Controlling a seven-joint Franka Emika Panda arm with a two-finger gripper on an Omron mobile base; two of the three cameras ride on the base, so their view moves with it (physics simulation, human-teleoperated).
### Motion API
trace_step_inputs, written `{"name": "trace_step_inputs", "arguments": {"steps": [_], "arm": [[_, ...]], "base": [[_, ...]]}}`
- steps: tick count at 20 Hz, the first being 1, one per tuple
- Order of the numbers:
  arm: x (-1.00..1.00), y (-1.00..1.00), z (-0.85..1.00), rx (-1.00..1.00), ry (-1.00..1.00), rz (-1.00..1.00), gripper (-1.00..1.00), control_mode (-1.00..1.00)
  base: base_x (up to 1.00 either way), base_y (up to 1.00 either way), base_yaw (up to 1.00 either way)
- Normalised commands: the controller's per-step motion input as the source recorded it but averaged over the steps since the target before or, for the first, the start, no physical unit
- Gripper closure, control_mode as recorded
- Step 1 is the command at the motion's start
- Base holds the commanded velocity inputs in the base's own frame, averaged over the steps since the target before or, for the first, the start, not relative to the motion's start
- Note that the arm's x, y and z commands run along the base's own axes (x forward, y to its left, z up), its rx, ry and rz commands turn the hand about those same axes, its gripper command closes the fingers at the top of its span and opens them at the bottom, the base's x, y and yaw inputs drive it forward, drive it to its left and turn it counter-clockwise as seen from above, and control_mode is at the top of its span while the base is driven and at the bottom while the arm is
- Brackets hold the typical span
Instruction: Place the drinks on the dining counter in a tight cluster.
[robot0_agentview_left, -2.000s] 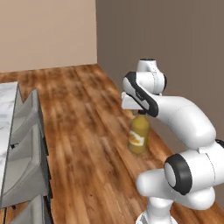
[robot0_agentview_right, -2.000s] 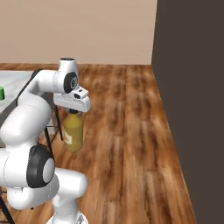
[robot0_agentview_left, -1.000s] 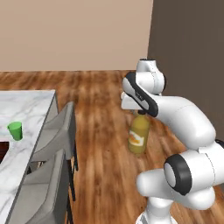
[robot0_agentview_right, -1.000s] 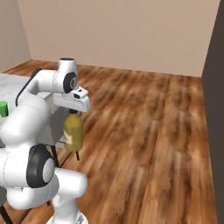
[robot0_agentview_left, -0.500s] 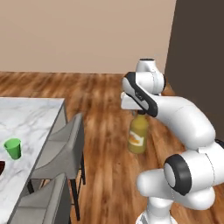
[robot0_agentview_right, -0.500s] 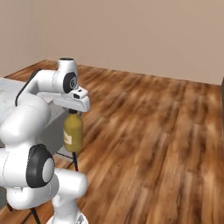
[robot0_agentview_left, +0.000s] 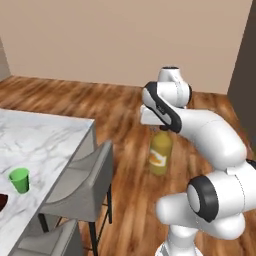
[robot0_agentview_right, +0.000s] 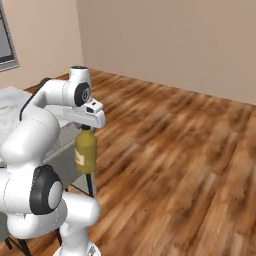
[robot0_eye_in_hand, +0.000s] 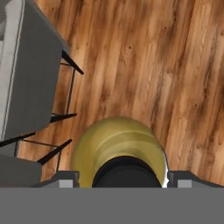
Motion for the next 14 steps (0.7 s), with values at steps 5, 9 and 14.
{"name": "trace_step_inputs", "arguments": {"steps": [5,9,14], "arm": [[0.00,0.00,0.00,0.00,0.00,0.00,1.00,1.00],[0.00,0.00,0.00,0.00,0.00,0.00,1.00,1.00],[0.00,0.00,0.00,0.00,0.00,0.00,1.00,1.00]], "base": [[0.54,-0.15,0.47],[0.48,-0.13,0.53],[0.42,-0.13,0.60]]}}
